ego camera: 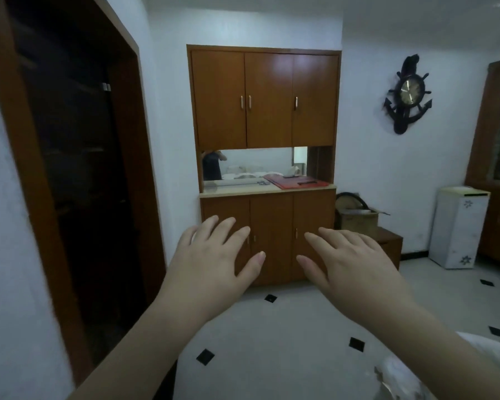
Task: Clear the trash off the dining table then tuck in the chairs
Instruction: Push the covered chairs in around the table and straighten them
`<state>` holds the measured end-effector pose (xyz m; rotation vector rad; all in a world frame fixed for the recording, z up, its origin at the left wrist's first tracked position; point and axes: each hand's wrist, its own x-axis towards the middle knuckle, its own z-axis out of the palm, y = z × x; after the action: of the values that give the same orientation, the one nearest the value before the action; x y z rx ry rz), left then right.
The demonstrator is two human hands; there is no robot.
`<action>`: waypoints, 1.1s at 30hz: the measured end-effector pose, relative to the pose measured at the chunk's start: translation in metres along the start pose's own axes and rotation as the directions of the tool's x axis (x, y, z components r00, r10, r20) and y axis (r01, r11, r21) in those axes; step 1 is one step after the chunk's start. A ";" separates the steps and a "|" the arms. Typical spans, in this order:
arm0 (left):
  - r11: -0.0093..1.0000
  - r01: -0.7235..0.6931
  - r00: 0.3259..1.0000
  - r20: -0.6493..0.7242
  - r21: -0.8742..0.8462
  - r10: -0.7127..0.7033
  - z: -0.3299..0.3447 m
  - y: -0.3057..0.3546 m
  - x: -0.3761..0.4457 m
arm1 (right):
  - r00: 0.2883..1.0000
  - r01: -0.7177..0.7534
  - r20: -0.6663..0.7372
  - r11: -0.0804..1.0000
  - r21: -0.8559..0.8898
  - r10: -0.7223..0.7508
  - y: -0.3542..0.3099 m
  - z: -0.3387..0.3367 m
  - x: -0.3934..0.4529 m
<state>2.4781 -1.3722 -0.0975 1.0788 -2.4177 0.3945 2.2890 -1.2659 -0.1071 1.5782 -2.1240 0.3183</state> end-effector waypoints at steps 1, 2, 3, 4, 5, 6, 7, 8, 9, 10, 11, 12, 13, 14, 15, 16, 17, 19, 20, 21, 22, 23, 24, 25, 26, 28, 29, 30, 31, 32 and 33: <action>1.000 -0.009 1.000 0.005 -0.006 0.009 0.011 0.003 0.018 | 1.000 -0.021 0.006 1.000 -0.017 0.021 0.011 0.012 0.013; 1.000 -0.014 1.000 0.011 -0.017 0.015 0.022 0.005 0.036 | 0.999 -0.042 0.010 0.999 -0.022 0.042 0.020 0.021 0.026; 0.999 -0.021 1.000 0.019 -0.027 0.021 0.032 0.008 0.055 | 0.998 -0.057 0.007 0.998 -0.016 0.057 0.029 0.029 0.041; 0.999 -0.028 0.999 0.031 -0.031 0.029 0.042 0.010 0.073 | 0.998 -0.061 0.002 0.998 -0.008 0.061 0.037 0.037 0.055; 0.999 -0.036 0.998 0.042 -0.028 0.037 0.052 0.011 0.090 | 0.998 -0.055 -0.010 0.998 -0.004 0.055 0.044 0.044 0.069; 0.999 -0.043 0.998 0.046 -0.023 0.044 0.062 0.011 0.106 | 0.999 -0.045 -0.030 0.999 -0.005 0.045 0.050 0.052 0.082; 0.999 -0.047 0.998 0.047 -0.017 0.048 0.072 0.010 0.121 | 0.998 -0.034 -0.046 0.999 -0.005 0.034 0.056 0.061 0.096; 0.999 -0.050 0.998 0.047 -0.014 0.050 0.081 0.008 0.134 | 0.998 -0.027 -0.050 1.000 -0.003 0.027 0.060 0.069 0.110; 0.999 -0.051 0.998 0.047 -0.014 0.052 0.090 0.006 0.145 | 0.999 -0.025 -0.045 1.000 -0.002 0.025 0.064 0.079 0.123; 0.999 -0.051 0.998 0.047 -0.016 0.051 0.100 0.003 0.157 | 0.999 -0.027 -0.035 1.000 0.004 0.027 0.067 0.089 0.135; 0.999 -0.047 0.998 0.051 -0.022 0.048 0.109 0.000 0.168 | 0.999 -0.027 -0.023 1.000 0.013 0.027 0.069 0.099 0.148; 0.999 -0.041 0.997 0.060 -0.029 0.043 0.118 -0.003 0.179 | 1.000 -0.026 -0.011 0.999 0.020 0.026 0.071 0.109 0.159; 0.999 -0.036 0.997 0.071 -0.035 0.038 0.127 -0.005 0.190 | 1.000 -0.024 -0.002 0.999 0.024 0.024 0.072 0.119 0.171; 0.999 -0.032 0.996 0.079 -0.041 0.035 0.137 -0.008 0.201 | 1.000 -0.024 0.002 0.999 0.024 0.024 0.073 0.128 0.182; 0.998 -0.027 0.996 0.085 -0.051 0.031 0.147 -0.011 0.213 | 1.000 -0.026 0.004 0.999 0.022 0.026 0.074 0.136 0.194; 0.998 -0.022 0.995 0.091 -0.064 0.028 0.157 -0.015 0.225 | 0.999 -0.031 0.012 0.999 0.017 0.030 0.075 0.145 0.207; 0.997 -0.019 0.995 0.096 -0.077 0.026 0.167 -0.019 0.238 | 0.999 -0.037 0.019 0.999 0.011 0.037 0.076 0.154 0.220; 0.995 -0.024 0.996 0.086 -0.095 0.032 0.188 -0.028 0.262 | 0.999 -0.041 0.020 0.999 -0.003 0.041 0.076 0.174 0.245; 0.995 -0.028 0.997 0.075 -0.097 0.035 0.199 -0.031 0.274 | 0.999 -0.035 0.020 0.999 -0.014 0.035 0.076 0.185 0.258; 0.995 -0.033 0.997 0.061 -0.096 0.039 0.210 -0.036 0.286 | 0.999 -0.028 0.023 0.999 -0.024 0.028 0.075 0.195 0.272; 0.994 -0.043 0.998 0.050 -0.098 0.048 0.221 -0.040 0.298 | 0.999 -0.022 0.033 0.999 -0.031 0.023 0.075 0.204 0.286; 0.993 -0.055 0.997 0.050 -0.106 0.061 0.232 -0.046 0.311 | 0.998 -0.021 0.053 0.999 -0.033 0.023 0.075 0.213 0.301; 0.991 -0.066 0.996 0.056 -0.119 0.073 0.243 -0.051 0.324 | 0.997 -0.025 0.069 0.999 -0.042 0.028 0.077 0.222 0.316; 0.988 -0.074 0.995 0.062 -0.133 0.083 0.254 -0.056 0.339 | 0.996 -0.039 0.078 0.998 -0.051 0.043 0.079 0.229 0.331; 0.986 -0.085 0.993 0.065 -0.147 0.095 0.263 -0.061 0.353 | 0.995 -0.063 0.079 0.996 -0.062 0.068 0.082 0.236 0.344; 0.980 -0.107 0.991 0.061 -0.170 0.119 0.282 -0.065 0.384 | 0.990 -0.118 0.060 0.988 -0.100 0.125 0.089 0.248 0.365; 0.976 -0.121 0.990 0.054 -0.182 0.133 0.291 -0.064 0.400 | 0.987 -0.144 0.055 0.983 -0.119 0.151 0.093 0.253 0.373; 0.970 -0.139 0.987 0.046 -0.199 0.151 0.302 -0.061 0.414 | 0.983 -0.163 0.065 0.978 -0.131 0.173 0.098 0.258 0.379; 0.963 -0.162 0.984 0.043 -0.214 0.175 0.313 -0.056 0.428 | 0.977 -0.182 0.081 0.974 -0.138 0.195 0.104 0.263 0.384; 0.956 -0.189 0.978 0.040 -0.226 0.203 0.323 -0.048 0.441 | 0.970 -0.212 0.092 0.967 -0.144 0.226 0.111 0.268 0.388; 0.947 -0.216 0.972 0.038 -0.237 0.232 0.334 -0.039 0.452 | 0.960 -0.246 0.095 0.957 -0.154 0.262 0.120 0.273 0.392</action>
<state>2.1450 -1.8241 -0.1452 0.7293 -2.5769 0.1445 2.0234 -1.6794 -0.1354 1.2724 -2.3870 0.1593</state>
